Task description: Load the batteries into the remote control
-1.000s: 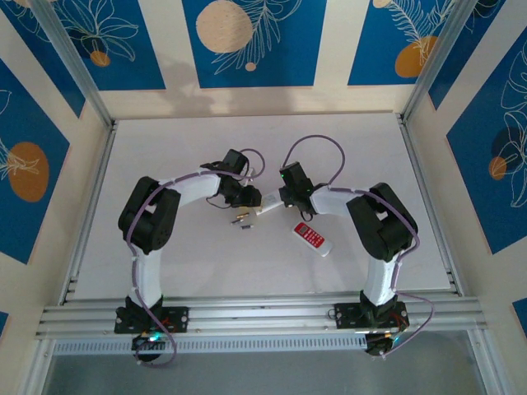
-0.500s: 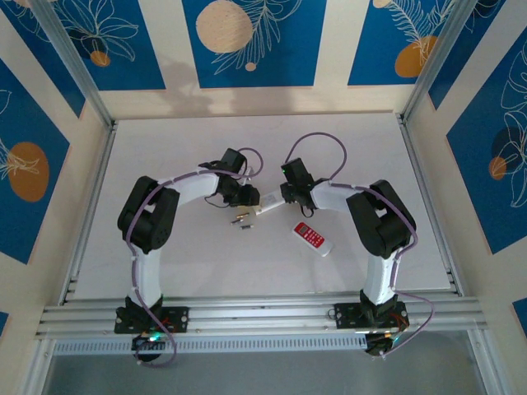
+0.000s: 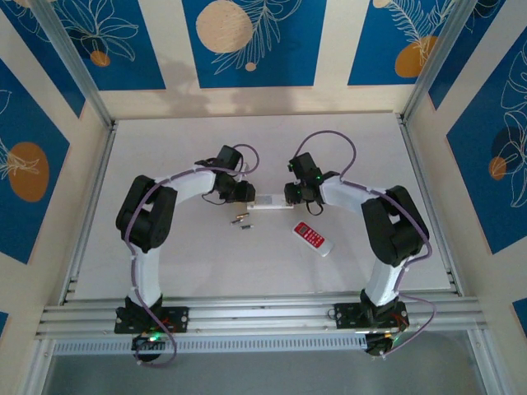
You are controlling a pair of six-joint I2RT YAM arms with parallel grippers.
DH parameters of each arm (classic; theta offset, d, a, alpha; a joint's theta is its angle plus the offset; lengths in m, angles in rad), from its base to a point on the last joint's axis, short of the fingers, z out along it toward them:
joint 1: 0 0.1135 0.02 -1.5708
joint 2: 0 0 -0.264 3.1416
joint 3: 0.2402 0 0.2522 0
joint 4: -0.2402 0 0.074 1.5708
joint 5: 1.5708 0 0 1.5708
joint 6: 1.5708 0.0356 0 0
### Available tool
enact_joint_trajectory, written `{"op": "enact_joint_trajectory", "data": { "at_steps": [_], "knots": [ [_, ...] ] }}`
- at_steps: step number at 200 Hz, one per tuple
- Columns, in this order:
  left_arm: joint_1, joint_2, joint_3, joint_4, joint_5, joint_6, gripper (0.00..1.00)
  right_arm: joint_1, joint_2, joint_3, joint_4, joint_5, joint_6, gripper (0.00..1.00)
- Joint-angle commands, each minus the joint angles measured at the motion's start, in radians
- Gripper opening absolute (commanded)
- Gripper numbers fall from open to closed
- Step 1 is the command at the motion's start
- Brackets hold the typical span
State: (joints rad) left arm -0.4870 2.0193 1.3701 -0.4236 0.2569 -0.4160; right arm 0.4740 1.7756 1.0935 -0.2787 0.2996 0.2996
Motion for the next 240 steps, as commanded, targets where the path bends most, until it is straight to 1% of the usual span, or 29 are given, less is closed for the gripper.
{"op": "enact_joint_trajectory", "data": {
  "at_steps": [1, 50, 82, 102, 118, 166, 187, 197, 240],
  "knots": [
    [0.018, 0.021, 0.004, -0.071, -0.056, 0.020, 0.42, -0.015, -0.032, 0.031, -0.042, -0.100, 0.049, 0.39],
    [0.018, 0.019, 0.000, -0.069, -0.058, 0.016, 0.42, -0.018, -0.009, 0.042, -0.060, -0.132, 0.069, 0.29],
    [0.018, 0.018, 0.000, -0.067, -0.054, 0.014, 0.42, -0.016, 0.032, 0.064, -0.080, -0.131, 0.077, 0.28],
    [0.018, 0.019, -0.003, -0.066, -0.054, 0.013, 0.42, -0.011, 0.059, 0.084, -0.086, -0.125, 0.076, 0.25],
    [0.018, 0.019, -0.005, -0.067, -0.054, 0.013, 0.42, -0.006, 0.080, 0.099, -0.091, -0.122, 0.075, 0.24],
    [0.018, 0.016, -0.019, -0.054, -0.048, 0.008, 0.42, 0.016, 0.138, 0.144, -0.125, -0.055, 0.063, 0.26],
    [0.018, 0.015, -0.019, -0.055, -0.050, 0.010, 0.42, 0.024, 0.157, 0.168, -0.152, -0.007, 0.066, 0.20],
    [0.018, 0.012, -0.018, -0.055, -0.053, 0.012, 0.42, 0.026, 0.150, 0.173, -0.160, -0.005, 0.066, 0.18],
    [0.019, 0.019, -0.018, -0.049, -0.043, 0.008, 0.42, 0.028, 0.107, 0.217, -0.222, -0.004, 0.049, 0.17]
  ]
}}
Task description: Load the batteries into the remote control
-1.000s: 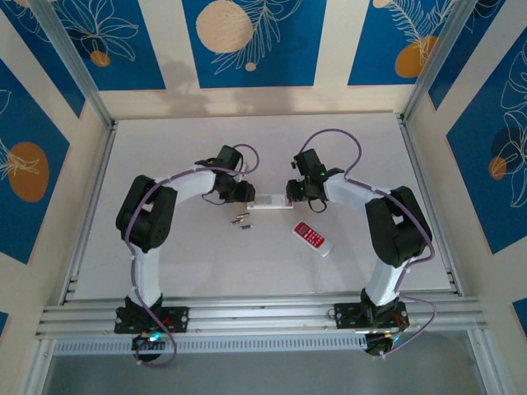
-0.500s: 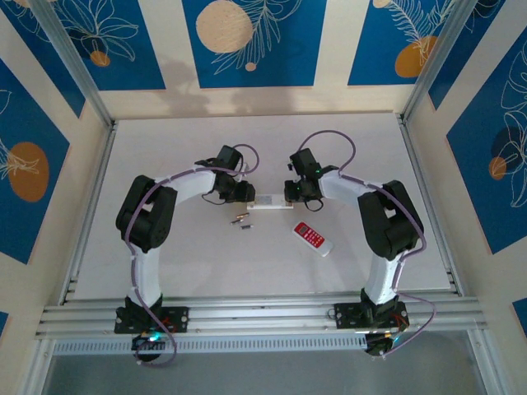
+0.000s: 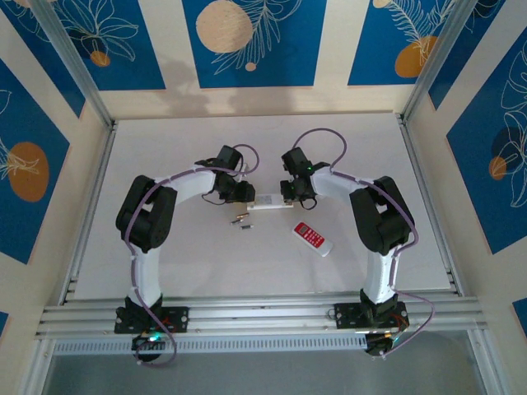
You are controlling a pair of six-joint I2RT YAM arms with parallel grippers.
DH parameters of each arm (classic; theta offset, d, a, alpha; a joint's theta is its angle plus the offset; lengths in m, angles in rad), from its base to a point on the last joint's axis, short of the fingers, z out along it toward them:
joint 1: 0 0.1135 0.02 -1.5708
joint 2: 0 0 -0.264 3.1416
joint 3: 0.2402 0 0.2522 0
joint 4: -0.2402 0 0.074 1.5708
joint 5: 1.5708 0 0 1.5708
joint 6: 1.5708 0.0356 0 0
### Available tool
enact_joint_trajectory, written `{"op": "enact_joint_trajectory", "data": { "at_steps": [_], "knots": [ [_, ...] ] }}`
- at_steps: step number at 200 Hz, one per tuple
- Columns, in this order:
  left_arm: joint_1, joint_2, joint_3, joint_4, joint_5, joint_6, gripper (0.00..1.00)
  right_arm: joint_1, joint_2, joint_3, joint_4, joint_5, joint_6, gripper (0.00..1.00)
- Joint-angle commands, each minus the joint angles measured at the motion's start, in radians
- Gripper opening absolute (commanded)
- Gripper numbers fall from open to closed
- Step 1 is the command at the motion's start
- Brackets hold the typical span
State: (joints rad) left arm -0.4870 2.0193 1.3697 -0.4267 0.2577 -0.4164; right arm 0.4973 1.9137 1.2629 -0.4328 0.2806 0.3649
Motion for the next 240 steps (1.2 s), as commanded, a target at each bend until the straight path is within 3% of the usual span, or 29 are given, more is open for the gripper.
{"op": "enact_joint_trajectory", "data": {
  "at_steps": [1, 37, 65, 107, 141, 240],
  "knots": [
    [0.019, 0.019, -0.018, -0.045, -0.043, 0.008, 0.42, 0.005, -0.030, 0.049, -0.069, 0.015, -0.017, 0.18],
    [0.018, 0.017, -0.018, -0.044, -0.040, 0.006, 0.42, -0.001, -0.013, 0.067, -0.086, 0.005, -0.026, 0.17],
    [0.018, 0.012, -0.026, -0.038, -0.031, 0.002, 0.42, -0.005, 0.038, 0.103, -0.094, -0.016, -0.044, 0.27],
    [0.014, -0.009, -0.056, -0.015, -0.008, -0.024, 0.42, -0.008, 0.116, 0.148, -0.114, -0.019, -0.069, 0.18],
    [0.013, -0.010, -0.066, -0.011, -0.005, -0.033, 0.42, -0.005, 0.111, 0.156, -0.144, -0.018, -0.079, 0.25],
    [0.009, -0.009, -0.064, -0.013, -0.005, -0.037, 0.42, 0.026, 0.044, 0.132, -0.217, -0.030, -0.036, 0.25]
  ]
}}
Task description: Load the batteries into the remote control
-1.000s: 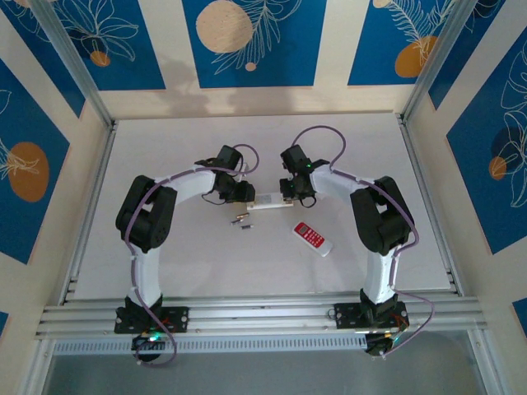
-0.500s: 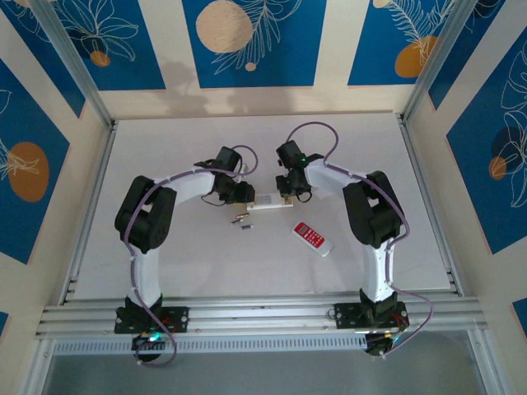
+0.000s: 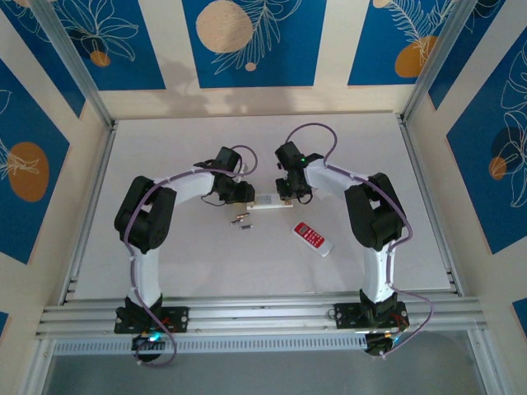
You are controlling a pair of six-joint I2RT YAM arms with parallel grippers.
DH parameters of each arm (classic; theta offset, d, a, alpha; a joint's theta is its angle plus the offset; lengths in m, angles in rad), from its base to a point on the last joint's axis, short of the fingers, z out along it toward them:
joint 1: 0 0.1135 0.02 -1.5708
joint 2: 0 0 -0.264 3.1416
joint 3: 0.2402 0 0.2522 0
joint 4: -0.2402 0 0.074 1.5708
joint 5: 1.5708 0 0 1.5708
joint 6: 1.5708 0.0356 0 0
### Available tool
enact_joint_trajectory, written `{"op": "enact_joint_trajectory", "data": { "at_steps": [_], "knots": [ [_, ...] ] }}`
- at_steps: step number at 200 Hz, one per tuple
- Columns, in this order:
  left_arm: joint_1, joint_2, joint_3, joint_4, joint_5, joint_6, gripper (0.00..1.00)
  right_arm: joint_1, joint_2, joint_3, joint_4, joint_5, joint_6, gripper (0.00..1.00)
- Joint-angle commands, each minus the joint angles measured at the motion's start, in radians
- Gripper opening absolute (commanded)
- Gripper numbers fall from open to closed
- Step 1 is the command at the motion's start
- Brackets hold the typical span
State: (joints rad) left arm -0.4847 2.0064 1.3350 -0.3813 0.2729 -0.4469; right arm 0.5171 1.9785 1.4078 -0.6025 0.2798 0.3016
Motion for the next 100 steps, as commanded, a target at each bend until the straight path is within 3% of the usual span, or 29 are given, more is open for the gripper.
{"op": "enact_joint_trajectory", "data": {
  "at_steps": [1, 100],
  "knots": [
    [0.007, 0.003, -0.030, -0.059, -0.020, -0.006, 0.42, 0.006, -0.020, -0.012, -0.047, -0.030, 0.029, 0.25],
    [0.006, 0.003, -0.031, -0.059, -0.027, -0.005, 0.42, 0.012, 0.058, 0.028, -0.127, -0.118, 0.136, 0.26]
  ]
}}
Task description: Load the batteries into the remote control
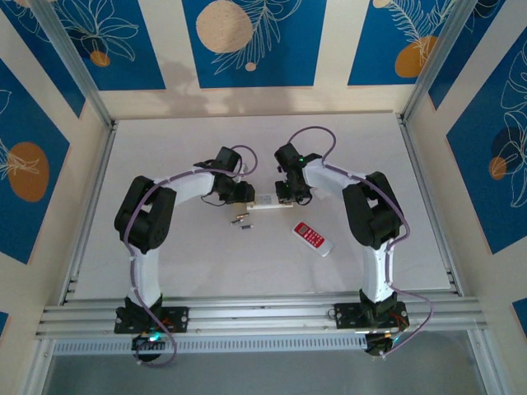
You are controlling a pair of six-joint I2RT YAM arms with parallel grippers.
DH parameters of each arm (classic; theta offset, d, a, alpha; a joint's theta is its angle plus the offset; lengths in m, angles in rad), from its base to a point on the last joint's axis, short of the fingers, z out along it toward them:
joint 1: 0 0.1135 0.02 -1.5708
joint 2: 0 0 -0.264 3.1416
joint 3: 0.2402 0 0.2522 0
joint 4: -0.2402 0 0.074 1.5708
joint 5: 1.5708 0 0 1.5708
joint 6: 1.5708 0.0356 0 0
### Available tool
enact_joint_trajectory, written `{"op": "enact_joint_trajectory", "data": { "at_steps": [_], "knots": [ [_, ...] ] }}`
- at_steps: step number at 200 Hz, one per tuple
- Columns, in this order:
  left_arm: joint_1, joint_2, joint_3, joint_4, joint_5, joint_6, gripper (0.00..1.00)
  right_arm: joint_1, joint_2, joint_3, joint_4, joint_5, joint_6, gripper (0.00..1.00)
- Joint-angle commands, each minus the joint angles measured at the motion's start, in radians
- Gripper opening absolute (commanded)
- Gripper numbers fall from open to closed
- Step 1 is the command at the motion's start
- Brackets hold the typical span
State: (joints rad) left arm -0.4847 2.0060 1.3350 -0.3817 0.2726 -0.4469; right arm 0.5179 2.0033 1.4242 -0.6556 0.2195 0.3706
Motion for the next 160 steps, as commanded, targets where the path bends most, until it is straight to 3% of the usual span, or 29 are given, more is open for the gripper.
{"op": "enact_joint_trajectory", "data": {
  "at_steps": [1, 48, 92, 160],
  "knots": [
    [0.006, 0.003, -0.031, -0.058, -0.027, -0.006, 0.42, 0.011, 0.033, 0.011, -0.075, -0.058, 0.070, 0.26],
    [0.003, -0.003, -0.029, -0.058, -0.027, -0.009, 0.42, -0.007, 0.048, -0.002, -0.084, -0.175, 0.127, 0.27],
    [0.002, -0.012, -0.033, -0.057, -0.032, -0.013, 0.42, -0.040, 0.022, -0.020, -0.069, -0.229, 0.163, 0.18],
    [-0.002, -0.010, -0.028, -0.054, -0.031, -0.018, 0.42, -0.079, -0.093, -0.034, -0.049, -0.284, 0.177, 0.12]
  ]
}}
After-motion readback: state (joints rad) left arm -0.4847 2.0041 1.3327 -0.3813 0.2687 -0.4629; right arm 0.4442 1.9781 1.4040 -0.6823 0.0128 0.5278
